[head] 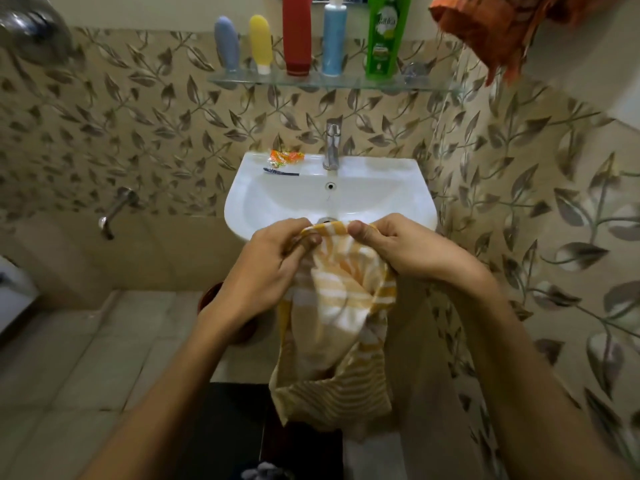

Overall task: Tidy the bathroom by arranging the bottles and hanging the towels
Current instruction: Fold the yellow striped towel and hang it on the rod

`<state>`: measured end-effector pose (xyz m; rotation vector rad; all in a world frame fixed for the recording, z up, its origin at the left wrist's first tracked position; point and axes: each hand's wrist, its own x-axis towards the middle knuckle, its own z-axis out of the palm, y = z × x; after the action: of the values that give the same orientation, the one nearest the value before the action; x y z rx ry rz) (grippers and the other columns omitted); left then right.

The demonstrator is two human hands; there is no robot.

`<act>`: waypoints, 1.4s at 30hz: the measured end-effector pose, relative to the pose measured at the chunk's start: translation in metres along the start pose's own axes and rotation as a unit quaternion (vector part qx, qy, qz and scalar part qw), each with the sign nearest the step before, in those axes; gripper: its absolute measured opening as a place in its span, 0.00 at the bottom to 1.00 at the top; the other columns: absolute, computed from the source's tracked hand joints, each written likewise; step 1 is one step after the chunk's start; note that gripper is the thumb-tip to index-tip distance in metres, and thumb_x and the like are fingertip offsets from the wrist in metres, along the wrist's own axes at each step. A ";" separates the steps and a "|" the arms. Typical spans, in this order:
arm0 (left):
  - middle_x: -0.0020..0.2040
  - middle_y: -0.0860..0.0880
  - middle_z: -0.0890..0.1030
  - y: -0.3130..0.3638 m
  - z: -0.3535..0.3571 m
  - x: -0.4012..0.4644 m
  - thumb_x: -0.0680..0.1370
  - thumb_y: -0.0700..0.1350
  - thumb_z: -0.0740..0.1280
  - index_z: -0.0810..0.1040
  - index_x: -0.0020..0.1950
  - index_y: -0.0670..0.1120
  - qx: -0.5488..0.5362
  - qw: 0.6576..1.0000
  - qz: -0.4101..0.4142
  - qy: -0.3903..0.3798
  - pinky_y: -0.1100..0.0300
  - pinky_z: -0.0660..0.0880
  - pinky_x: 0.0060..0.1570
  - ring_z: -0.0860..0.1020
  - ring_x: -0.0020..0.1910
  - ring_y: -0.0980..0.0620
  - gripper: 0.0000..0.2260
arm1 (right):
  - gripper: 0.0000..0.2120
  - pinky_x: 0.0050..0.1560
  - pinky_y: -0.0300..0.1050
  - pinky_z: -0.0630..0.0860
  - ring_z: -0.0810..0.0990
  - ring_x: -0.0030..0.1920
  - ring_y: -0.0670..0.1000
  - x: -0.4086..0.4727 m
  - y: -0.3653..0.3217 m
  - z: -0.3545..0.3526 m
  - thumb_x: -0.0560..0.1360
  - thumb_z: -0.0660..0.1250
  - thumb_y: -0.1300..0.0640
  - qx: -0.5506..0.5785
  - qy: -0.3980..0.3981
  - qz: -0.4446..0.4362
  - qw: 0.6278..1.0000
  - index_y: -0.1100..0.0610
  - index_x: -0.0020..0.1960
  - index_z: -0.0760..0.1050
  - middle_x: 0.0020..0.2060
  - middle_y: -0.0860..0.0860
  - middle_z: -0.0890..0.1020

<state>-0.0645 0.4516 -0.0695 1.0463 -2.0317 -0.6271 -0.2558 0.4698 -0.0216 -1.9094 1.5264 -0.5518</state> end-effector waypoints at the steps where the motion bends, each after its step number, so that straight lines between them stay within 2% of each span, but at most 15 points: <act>1: 0.35 0.50 0.74 -0.002 -0.001 0.001 0.78 0.48 0.62 0.74 0.41 0.45 0.034 0.999 0.005 0.015 0.58 0.69 0.34 0.72 0.34 0.52 0.09 | 0.25 0.26 0.36 0.62 0.64 0.22 0.42 0.003 0.001 0.002 0.78 0.55 0.43 0.018 -0.013 -0.005 1.000 0.62 0.33 0.67 0.26 0.52 0.66; 3: 0.39 0.51 0.76 -0.003 -0.005 0.003 0.76 0.43 0.66 0.75 0.44 0.45 0.076 0.996 0.016 0.044 0.53 0.74 0.36 0.75 0.37 0.51 0.03 | 0.25 0.37 0.45 0.70 0.72 0.32 0.46 0.009 0.005 0.004 0.80 0.53 0.46 0.033 -0.037 -0.008 0.999 0.68 0.41 0.72 0.32 0.55 0.72; 5: 0.41 0.52 0.77 -0.002 -0.006 0.005 0.73 0.38 0.69 0.76 0.45 0.46 0.091 0.994 0.021 0.056 0.49 0.78 0.37 0.77 0.38 0.51 0.05 | 0.18 0.42 0.50 0.71 0.73 0.38 0.47 0.013 0.006 0.007 0.81 0.53 0.49 0.036 -0.040 -0.021 0.998 0.60 0.45 0.74 0.37 0.51 0.75; 7: 0.39 0.52 0.78 -0.002 -0.004 0.006 0.71 0.37 0.70 0.77 0.43 0.45 0.081 0.995 0.016 0.058 0.49 0.79 0.37 0.79 0.38 0.51 0.06 | 0.12 0.37 0.36 0.67 0.71 0.35 0.39 0.016 0.005 0.010 0.82 0.53 0.52 0.050 -0.021 -0.036 0.998 0.49 0.42 0.70 0.35 0.43 0.72; 11: 0.38 0.51 0.80 -0.003 0.000 0.009 0.72 0.38 0.70 0.79 0.43 0.43 0.069 0.994 0.014 0.080 0.53 0.80 0.39 0.79 0.37 0.53 0.02 | 0.18 0.29 0.31 0.64 0.70 0.24 0.36 0.020 0.005 0.013 0.80 0.56 0.48 0.065 -0.006 -0.049 0.997 0.59 0.41 0.73 0.22 0.41 0.72; 14: 0.40 0.50 0.80 -0.005 0.005 0.012 0.73 0.38 0.69 0.77 0.44 0.43 0.083 0.991 0.020 0.102 0.53 0.79 0.38 0.79 0.38 0.52 0.02 | 0.15 0.24 0.28 0.63 0.70 0.21 0.37 0.019 0.005 0.009 0.76 0.60 0.44 0.085 -0.008 -0.055 0.995 0.55 0.41 0.75 0.18 0.38 0.72; 17: 0.36 0.47 0.79 -0.008 0.018 0.016 0.71 0.37 0.70 0.76 0.41 0.42 0.115 0.986 0.001 0.118 0.53 0.75 0.33 0.77 0.36 0.46 0.04 | 0.12 0.21 0.27 0.60 0.67 0.18 0.40 0.015 0.000 0.003 0.79 0.60 0.49 0.109 -0.037 -0.100 0.988 0.51 0.38 0.73 0.17 0.41 0.69; 20: 0.31 0.49 0.76 -0.016 0.030 0.019 0.70 0.35 0.68 0.72 0.36 0.46 0.125 0.982 -0.075 0.119 0.56 0.68 0.29 0.76 0.33 0.43 0.09 | 0.15 0.32 0.30 0.65 0.69 0.28 0.38 0.016 0.002 -0.008 0.79 0.56 0.53 0.143 -0.044 -0.113 0.982 0.57 0.38 0.73 0.26 0.42 0.72; 24: 0.34 0.50 0.80 -0.023 0.031 0.020 0.68 0.30 0.66 0.76 0.37 0.48 0.110 0.974 -0.143 0.137 0.52 0.77 0.34 0.80 0.36 0.47 0.12 | 0.20 0.39 0.42 0.68 0.71 0.37 0.50 0.020 0.017 -0.016 0.79 0.52 0.52 0.168 -0.018 -0.080 0.982 0.67 0.41 0.71 0.35 0.55 0.71; 27: 0.37 0.50 0.82 -0.026 0.026 0.022 0.69 0.31 0.66 0.78 0.41 0.48 0.105 0.972 -0.151 0.143 0.53 0.79 0.37 0.81 0.38 0.49 0.11 | 0.21 0.41 0.49 0.66 0.69 0.41 0.55 0.017 0.030 -0.011 0.75 0.57 0.41 0.265 0.008 -0.050 0.963 0.57 0.37 0.76 0.37 0.58 0.71; 29: 0.39 0.50 0.82 -0.024 0.025 0.021 0.71 0.32 0.66 0.78 0.42 0.48 0.096 0.974 -0.153 0.134 0.53 0.79 0.38 0.81 0.38 0.50 0.11 | 0.26 0.38 0.49 0.63 0.68 0.40 0.57 0.014 0.036 -0.010 0.67 0.62 0.34 0.318 -0.013 -0.026 0.948 0.59 0.39 0.73 0.38 0.59 0.71; 32: 0.38 0.51 0.81 -0.021 0.027 0.015 0.71 0.33 0.65 0.79 0.44 0.48 0.082 0.977 -0.167 0.109 0.53 0.79 0.40 0.81 0.40 0.50 0.11 | 0.16 0.39 0.43 0.70 0.73 0.36 0.53 0.010 0.042 -0.011 0.63 0.72 0.42 0.237 -0.021 -0.016 0.971 0.53 0.41 0.75 0.33 0.54 0.76; 36: 0.37 0.51 0.82 -0.009 0.036 0.001 0.71 0.39 0.68 0.78 0.42 0.49 0.047 0.984 -0.157 0.073 0.54 0.78 0.40 0.81 0.40 0.49 0.05 | 0.07 0.33 0.35 0.72 0.73 0.31 0.43 0.009 0.033 0.003 0.72 0.68 0.56 0.335 -0.009 -0.049 0.941 0.53 0.41 0.69 0.29 0.44 0.75; 39: 0.38 0.51 0.81 -0.001 0.038 0.001 0.70 0.41 0.70 0.75 0.43 0.48 0.051 0.986 -0.147 0.057 0.54 0.76 0.40 0.80 0.40 0.48 0.05 | 0.06 0.32 0.35 0.69 0.70 0.26 0.38 0.017 0.022 0.016 0.77 0.65 0.59 0.275 0.044 -0.001 0.961 0.54 0.43 0.68 0.28 0.43 0.74; 42: 0.43 0.55 0.79 0.006 0.028 0.003 0.68 0.45 0.73 0.75 0.47 0.50 0.012 0.989 -0.133 0.058 0.58 0.77 0.40 0.79 0.39 0.58 0.11 | 0.06 0.32 0.35 0.70 0.72 0.29 0.42 0.016 0.009 0.015 0.78 0.63 0.58 0.310 -0.041 0.000 0.950 0.50 0.44 0.70 0.29 0.44 0.75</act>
<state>-0.0910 0.4550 -0.0807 1.3511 -1.8180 -0.6623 -0.2478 0.4561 -0.0396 -1.4216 1.1204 -0.8257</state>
